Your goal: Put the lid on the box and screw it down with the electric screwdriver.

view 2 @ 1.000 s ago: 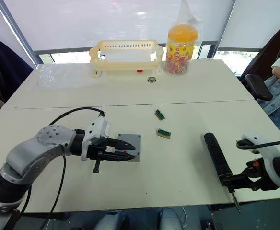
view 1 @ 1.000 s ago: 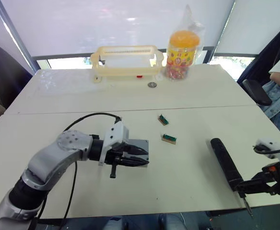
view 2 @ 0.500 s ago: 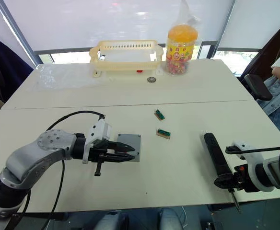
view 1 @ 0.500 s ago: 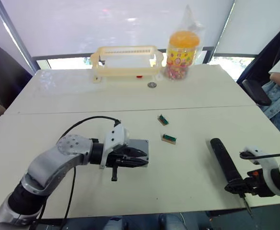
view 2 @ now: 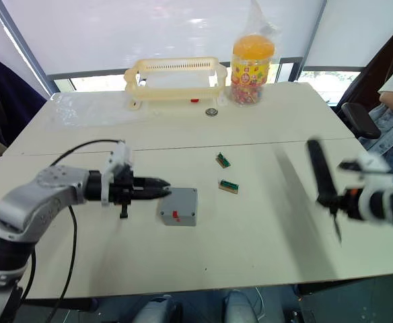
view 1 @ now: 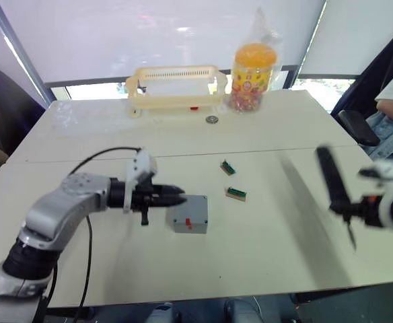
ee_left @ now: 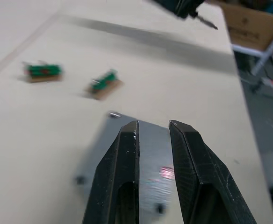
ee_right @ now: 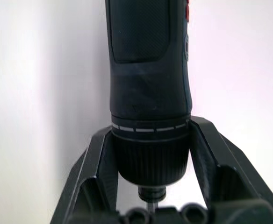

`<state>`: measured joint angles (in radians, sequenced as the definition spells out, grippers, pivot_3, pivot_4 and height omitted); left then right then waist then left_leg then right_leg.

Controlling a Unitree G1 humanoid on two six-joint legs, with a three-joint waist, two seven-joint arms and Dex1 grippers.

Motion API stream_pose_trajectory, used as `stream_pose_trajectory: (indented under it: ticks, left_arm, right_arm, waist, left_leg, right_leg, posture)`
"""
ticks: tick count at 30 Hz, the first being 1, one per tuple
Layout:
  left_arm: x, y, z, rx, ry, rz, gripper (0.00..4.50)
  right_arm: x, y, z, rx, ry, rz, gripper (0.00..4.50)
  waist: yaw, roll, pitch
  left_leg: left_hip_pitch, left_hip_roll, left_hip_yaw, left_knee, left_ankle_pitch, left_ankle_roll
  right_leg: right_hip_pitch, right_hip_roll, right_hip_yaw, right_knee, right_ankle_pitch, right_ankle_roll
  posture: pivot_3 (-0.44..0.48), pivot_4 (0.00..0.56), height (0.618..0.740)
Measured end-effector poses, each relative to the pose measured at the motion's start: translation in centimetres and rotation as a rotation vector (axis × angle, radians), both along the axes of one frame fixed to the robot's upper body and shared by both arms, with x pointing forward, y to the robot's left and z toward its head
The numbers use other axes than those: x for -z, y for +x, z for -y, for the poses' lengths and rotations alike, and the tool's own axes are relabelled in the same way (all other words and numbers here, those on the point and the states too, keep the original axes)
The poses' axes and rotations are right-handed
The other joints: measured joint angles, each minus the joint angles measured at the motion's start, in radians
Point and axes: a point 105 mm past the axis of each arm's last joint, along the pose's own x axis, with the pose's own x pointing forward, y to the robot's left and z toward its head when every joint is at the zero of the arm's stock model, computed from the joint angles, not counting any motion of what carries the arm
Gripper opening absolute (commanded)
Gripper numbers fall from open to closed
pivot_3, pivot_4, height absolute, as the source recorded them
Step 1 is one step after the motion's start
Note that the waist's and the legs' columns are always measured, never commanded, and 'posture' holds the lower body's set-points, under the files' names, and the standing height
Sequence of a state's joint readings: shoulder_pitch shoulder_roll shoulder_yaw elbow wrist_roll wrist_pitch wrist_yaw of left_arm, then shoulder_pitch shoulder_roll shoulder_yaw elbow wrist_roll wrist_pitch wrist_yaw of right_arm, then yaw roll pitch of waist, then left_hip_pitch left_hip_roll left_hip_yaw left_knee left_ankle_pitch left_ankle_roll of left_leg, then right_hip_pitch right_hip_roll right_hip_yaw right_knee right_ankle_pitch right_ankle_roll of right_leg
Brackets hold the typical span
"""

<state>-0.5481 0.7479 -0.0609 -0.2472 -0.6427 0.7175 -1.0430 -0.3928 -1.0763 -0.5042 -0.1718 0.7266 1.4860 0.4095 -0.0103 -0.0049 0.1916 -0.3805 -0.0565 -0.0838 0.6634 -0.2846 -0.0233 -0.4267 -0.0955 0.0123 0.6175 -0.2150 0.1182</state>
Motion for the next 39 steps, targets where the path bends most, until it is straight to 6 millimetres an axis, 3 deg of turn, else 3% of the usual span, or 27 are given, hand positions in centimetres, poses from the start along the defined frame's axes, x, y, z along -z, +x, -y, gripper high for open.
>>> stream_pose_trajectory:
  ticks: [3,6,8,11,15,18,21,22,28,39]
  left_arm:
    - [-0.7,1.2,-0.3,-0.009,-0.031,-0.010,1.00]
    - [-1.2,2.4,-0.3,-0.032,-0.065,-0.017,1.00]
    - [-1.3,2.6,-0.3,-0.041,-0.064,-0.009,1.00]
    - [-1.2,2.7,-0.4,-0.056,-0.054,-0.004,1.00]
    - [-0.5,2.1,-0.5,-0.062,-0.006,0.001,1.00]
    - [1.0,1.1,-1.0,-0.064,0.045,-0.021,1.00]
    - [2.1,0.3,-0.9,-0.053,0.070,-0.036,0.10]
    - [2.2,0.1,-0.6,-0.045,0.078,-0.033,0.04]
    - [2.6,0.2,0.0,-0.053,0.105,0.006,0.04]
    - [5.0,0.5,1.5,-0.031,0.154,0.002,0.04]
  right_arm:
    - [-5.2,1.0,-0.1,-0.007,-0.049,0.257,1.72]
    - [-8.0,3.0,-3.4,-0.103,-0.007,0.558,1.72]
    - [-8.8,4.1,-6.0,-0.151,0.085,0.735,1.72]
    - [-8.5,5.4,-11.1,-0.219,0.277,0.917,1.72]
    - [-6.6,5.8,-18.3,-0.335,0.436,0.987,1.72]
    - [-5.0,5.2,-21.6,-0.401,0.422,0.996,1.72]
    - [-3.4,4.6,-23.4,-0.421,0.412,0.999,1.72]
    - [-2.8,4.3,-23.8,-0.428,0.410,0.994,1.72]
    - [0.3,3.2,-25.3,-0.465,0.383,0.928,1.72]
    - [1.0,2.1,-26.5,-0.501,0.382,0.910,1.72]
  waist:
    - [-0.001,0.000,0.000]
    - [-0.012,-0.002,0.000]
    - [-0.016,-0.002,0.000]
    - [-0.017,-0.001,0.000]
    - [-0.014,-0.001,0.000]
    - [-0.005,-0.001,0.000]
    - [0.001,-0.001,0.000]
    - [0.000,-0.001,0.000]
    - [-0.009,-0.001,0.000]
    - [-0.008,-0.002,0.000]
  left_leg:
    - [0.000,0.000,-0.001,-0.001,-0.002,0.003]
    - [0.000,0.001,0.001,0.000,-0.003,0.005]
    - [0.001,0.001,0.002,0.000,-0.003,0.004]
    - [0.002,0.001,0.001,-0.001,-0.003,0.004]
    - [-0.002,0.001,0.001,-0.001,-0.002,0.003]
    - [-0.011,0.000,0.001,0.000,0.003,-0.006]
    - [-0.010,-0.001,0.000,0.001,0.001,-0.003]
    - [-0.010,-0.001,0.000,0.001,0.001,-0.003]
    - [-0.009,-0.001,0.000,0.000,0.001,-0.003]
    - [-0.008,-0.001,0.000,0.000,0.001,-0.003]
  right_leg:
    - [-0.001,0.001,0.000,0.000,0.000,0.000]
    - [-0.002,0.000,0.004,-0.001,0.001,0.001]
    - [-0.002,0.000,0.006,0.000,0.001,0.002]
    - [-0.003,0.001,0.007,0.003,0.001,0.002]
    - [-0.010,0.000,0.010,0.007,0.001,0.002]
    - [-0.019,-0.001,0.010,0.010,0.001,0.002]
    - [-0.018,-0.001,0.009,0.011,0.001,0.002]
    - [-0.017,-0.001,0.009,0.011,0.002,0.002]
    - [-0.017,0.001,0.009,0.012,0.002,0.001]
    - [-0.017,0.001,0.009,0.012,0.002,0.001]
  posture:
    - [0.000,0.150,0.740]
    - [0.000,0.150,0.740]
    - [0.000,0.150,0.740]
    - [0.000,0.150,0.740]
    - [0.000,0.150,0.740]
    - [0.000,0.150,0.740]
    - [0.000,0.150,0.740]
    - [0.000,0.150,0.740]
    - [0.000,0.150,0.740]
    - [0.000,0.150,0.740]
